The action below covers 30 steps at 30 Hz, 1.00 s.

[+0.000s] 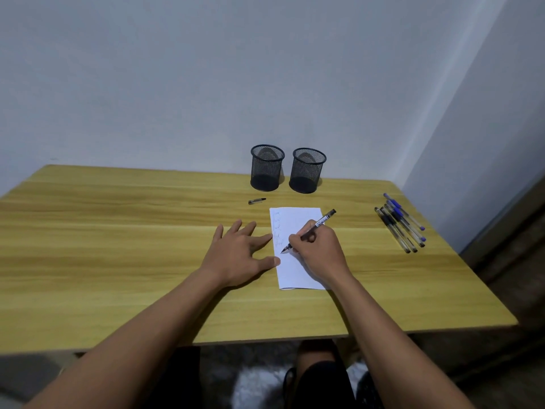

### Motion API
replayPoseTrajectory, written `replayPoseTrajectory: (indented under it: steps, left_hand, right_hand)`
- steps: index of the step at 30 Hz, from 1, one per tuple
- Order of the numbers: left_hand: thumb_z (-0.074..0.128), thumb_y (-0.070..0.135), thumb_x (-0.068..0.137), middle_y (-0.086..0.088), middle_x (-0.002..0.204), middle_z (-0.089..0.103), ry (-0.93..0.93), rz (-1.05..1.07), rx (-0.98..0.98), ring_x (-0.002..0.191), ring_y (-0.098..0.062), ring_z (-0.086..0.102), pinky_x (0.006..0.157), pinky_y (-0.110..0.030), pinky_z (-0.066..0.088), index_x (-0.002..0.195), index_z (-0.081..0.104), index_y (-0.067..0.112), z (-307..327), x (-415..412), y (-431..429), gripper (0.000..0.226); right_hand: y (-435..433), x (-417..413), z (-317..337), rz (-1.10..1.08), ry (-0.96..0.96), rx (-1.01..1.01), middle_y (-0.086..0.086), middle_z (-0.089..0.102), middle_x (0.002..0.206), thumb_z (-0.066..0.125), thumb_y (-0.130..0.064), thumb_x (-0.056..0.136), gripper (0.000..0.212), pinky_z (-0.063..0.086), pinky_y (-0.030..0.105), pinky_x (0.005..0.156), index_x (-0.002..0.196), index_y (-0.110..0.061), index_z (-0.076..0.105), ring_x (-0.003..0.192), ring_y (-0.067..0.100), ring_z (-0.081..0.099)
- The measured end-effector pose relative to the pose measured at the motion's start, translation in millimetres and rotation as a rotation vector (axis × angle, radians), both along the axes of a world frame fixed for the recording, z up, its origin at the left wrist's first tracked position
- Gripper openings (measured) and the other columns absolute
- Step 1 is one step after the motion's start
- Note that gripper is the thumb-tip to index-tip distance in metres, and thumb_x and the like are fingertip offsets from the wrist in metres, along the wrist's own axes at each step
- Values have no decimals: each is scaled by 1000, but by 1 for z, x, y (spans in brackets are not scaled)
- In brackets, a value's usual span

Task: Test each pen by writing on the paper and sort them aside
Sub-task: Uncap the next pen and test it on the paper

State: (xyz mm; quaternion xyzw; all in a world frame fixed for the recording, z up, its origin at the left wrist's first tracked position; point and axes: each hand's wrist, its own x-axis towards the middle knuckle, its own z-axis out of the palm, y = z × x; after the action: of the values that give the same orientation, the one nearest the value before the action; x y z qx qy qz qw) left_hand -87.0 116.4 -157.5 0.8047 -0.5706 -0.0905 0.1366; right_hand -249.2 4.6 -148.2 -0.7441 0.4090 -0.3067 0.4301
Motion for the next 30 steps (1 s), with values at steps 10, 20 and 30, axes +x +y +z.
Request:
replayPoseTrajectory:
  steps: [10, 20, 30]
  left_hand:
    - [39, 82, 80, 1, 164, 19, -4, 1, 11, 153, -25, 6, 120, -57, 3, 145, 33, 52, 1, 0, 0, 73]
    - [48, 70, 84, -1, 163, 22, 78, 6, -51, 152, -23, 9, 121, -52, 5, 146, 40, 44, 2, 1, 6, 68]
    - [55, 32, 93, -2, 117, 71, 214, 338, -375, 104, -22, 64, 86, -36, 52, 124, 66, 23, 22, 44, -60, 34]
  right_hand:
    - [-1, -2, 4, -12, -27, 42, 9, 63, 66, 69, -15, 86, 17, 47, 37, 60, 76, -2, 60, 62, 16, 57]
    - [4, 9, 14, 31, -176, 204, 8, 64, 61, 68, -10, 90, 18, 44, 33, 55, 80, 5, 65, 59, 20, 56]
    - [-31, 16, 39, 16, -366, 274, 2, 64, 65, 69, -12, 94, 15, 38, 22, 42, 80, -9, 67, 48, 10, 47]
